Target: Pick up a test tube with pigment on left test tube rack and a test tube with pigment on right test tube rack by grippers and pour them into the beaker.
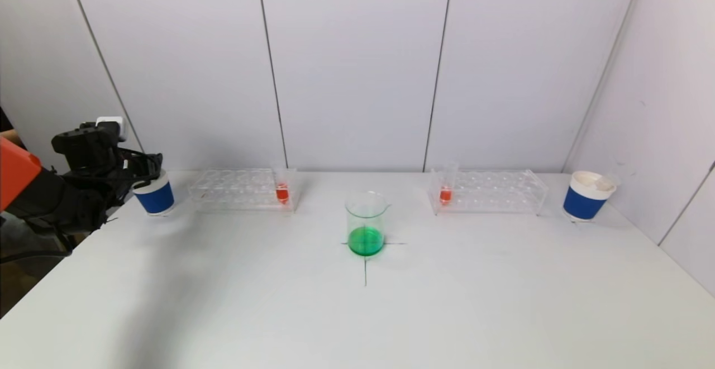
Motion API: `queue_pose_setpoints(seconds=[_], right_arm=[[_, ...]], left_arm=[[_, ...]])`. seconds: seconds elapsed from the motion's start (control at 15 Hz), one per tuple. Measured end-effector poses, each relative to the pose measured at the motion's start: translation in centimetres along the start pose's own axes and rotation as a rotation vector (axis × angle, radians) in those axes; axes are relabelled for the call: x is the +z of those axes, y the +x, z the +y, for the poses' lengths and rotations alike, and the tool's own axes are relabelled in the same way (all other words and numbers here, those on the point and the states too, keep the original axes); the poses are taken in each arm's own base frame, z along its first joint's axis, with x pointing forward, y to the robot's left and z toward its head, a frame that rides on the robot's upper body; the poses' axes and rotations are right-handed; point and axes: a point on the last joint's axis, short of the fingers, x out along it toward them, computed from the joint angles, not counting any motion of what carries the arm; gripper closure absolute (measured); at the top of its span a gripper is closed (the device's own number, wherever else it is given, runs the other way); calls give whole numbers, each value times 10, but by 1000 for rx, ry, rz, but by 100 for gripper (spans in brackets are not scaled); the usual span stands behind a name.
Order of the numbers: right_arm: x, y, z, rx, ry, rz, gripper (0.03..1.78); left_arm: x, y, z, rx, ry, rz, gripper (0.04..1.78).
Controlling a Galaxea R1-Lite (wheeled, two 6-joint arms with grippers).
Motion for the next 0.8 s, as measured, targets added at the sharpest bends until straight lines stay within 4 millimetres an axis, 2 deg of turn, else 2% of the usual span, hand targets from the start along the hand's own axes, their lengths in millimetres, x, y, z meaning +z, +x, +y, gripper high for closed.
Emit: queue_pose_setpoints(seconds=[0.13, 0.27, 0.53, 0.8], right_arm=[[0, 0, 0, 0, 0, 0, 4], [0, 0, 0, 0, 0, 0, 4], [0, 0, 0, 0, 0, 0, 4], [0, 0, 0, 0, 0, 0, 4]], left_arm=[[0, 0, 0, -1, 0, 0, 23], [0, 0, 0, -2, 0, -2, 8], [9, -7, 0, -4, 0, -18, 5], [29, -35, -13, -57, -9, -43, 6]])
